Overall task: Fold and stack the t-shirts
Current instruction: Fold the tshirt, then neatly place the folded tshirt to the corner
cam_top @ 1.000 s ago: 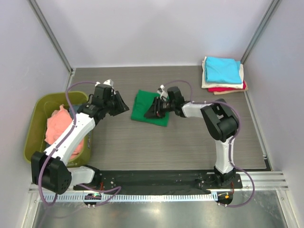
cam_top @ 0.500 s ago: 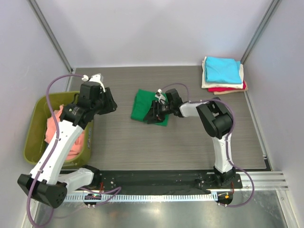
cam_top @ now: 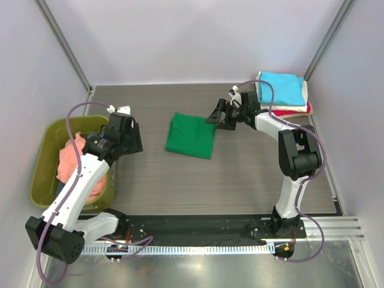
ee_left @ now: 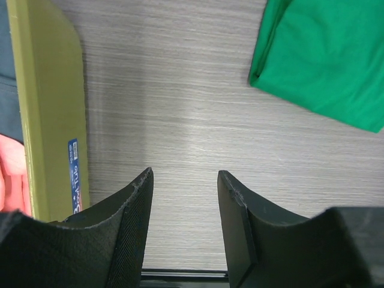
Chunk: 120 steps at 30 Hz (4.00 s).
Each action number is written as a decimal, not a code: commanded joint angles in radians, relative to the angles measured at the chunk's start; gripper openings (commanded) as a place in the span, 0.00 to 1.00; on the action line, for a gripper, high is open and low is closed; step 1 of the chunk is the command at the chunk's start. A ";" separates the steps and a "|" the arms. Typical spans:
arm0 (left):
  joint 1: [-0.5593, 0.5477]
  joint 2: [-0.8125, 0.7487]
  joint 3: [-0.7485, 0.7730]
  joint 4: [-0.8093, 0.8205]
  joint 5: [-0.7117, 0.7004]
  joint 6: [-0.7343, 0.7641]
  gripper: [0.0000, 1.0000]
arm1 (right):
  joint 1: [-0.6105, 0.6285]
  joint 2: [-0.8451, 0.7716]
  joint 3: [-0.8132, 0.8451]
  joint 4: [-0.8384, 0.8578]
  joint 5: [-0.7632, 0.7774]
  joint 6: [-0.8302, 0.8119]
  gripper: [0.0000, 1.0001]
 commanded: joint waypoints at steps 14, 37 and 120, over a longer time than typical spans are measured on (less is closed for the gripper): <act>0.008 0.022 -0.014 0.024 0.015 0.018 0.48 | -0.042 0.250 0.027 0.075 0.119 0.016 0.88; 0.014 0.019 -0.026 0.027 0.037 0.017 0.48 | -0.040 0.165 0.047 0.045 0.066 -0.031 0.01; 0.012 0.167 -0.018 0.019 0.055 0.017 0.45 | -0.462 0.082 0.876 -0.340 0.397 -0.857 0.01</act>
